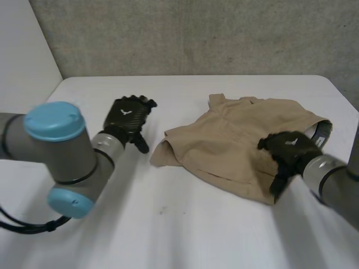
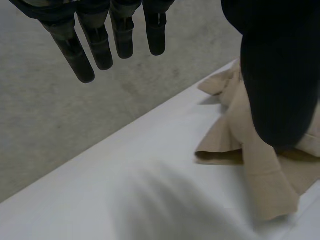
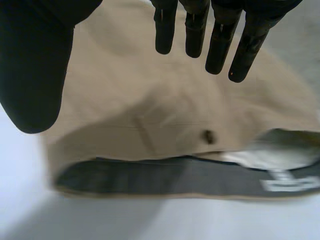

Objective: Fold the shorts.

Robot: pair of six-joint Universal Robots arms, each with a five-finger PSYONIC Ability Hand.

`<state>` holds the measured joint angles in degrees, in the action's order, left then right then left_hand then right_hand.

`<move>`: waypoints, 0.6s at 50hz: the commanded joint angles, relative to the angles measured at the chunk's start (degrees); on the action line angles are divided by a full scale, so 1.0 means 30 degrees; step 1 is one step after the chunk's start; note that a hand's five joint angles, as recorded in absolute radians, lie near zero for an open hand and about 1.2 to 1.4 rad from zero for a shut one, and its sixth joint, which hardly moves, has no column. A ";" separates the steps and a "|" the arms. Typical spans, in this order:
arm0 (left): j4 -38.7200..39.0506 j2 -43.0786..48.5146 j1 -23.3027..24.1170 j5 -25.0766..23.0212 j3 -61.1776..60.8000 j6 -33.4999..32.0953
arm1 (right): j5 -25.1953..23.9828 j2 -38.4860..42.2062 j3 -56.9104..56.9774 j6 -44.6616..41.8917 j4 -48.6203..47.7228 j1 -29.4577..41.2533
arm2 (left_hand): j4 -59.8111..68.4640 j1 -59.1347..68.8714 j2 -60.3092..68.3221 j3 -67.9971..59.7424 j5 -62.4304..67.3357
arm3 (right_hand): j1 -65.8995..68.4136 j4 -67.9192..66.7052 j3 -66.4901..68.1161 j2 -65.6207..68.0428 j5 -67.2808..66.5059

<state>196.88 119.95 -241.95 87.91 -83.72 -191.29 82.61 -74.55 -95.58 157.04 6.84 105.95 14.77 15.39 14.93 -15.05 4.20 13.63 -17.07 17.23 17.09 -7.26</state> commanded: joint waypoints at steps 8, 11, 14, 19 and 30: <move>-0.2255 0.6302 0.1022 -0.0886 0.6546 0.0014 | 0.1025 0.2583 -0.1628 0.0506 -0.3597 0.1304 | 0.1622 0.1415 0.1567 -0.1529 0.1812 | 0.5823 -0.4675 0.4623 0.4668 -0.4611; -0.3046 0.7094 0.1110 -0.0886 0.7454 0.0014 | 0.1319 0.3199 -0.1452 0.0330 -0.3772 0.1304 | 0.2126 0.1918 0.2071 -0.2033 0.2316 | 0.7056 -0.5908 0.5856 0.5901 -0.5844; -0.3428 0.7651 0.1315 -0.0886 0.8070 -0.0044 | 0.1349 0.3346 -0.1423 0.0008 -0.4006 0.1274 | 0.3635 0.3428 0.3580 -0.3542 0.3825 | 1.5558 -1.4410 1.4359 1.4403 -1.4346; -0.3546 0.8120 0.1432 -0.0798 0.8803 -0.0073 | 0.1407 0.3200 -0.1481 -0.0782 -0.4973 0.1186 | 0.8898 0.8690 0.8843 -0.8805 0.9088 | 2.2124 -2.0976 2.0925 2.0969 -2.0912; -0.3429 0.6661 0.1754 0.4646 0.9537 -0.1975 | 0.1729 0.0656 -0.0780 -0.3623 -0.4945 0.1157 | 2.1744 2.1537 2.1689 -2.1651 2.1934 | 2.2124 -2.0976 2.0925 2.0969 -2.0912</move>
<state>186.32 144.30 -237.32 89.91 -55.33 -192.82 87.11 -66.39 -99.61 151.05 -8.11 109.37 68.36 65.71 68.23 -67.87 55.47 54.71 -68.00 67.40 67.33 -56.46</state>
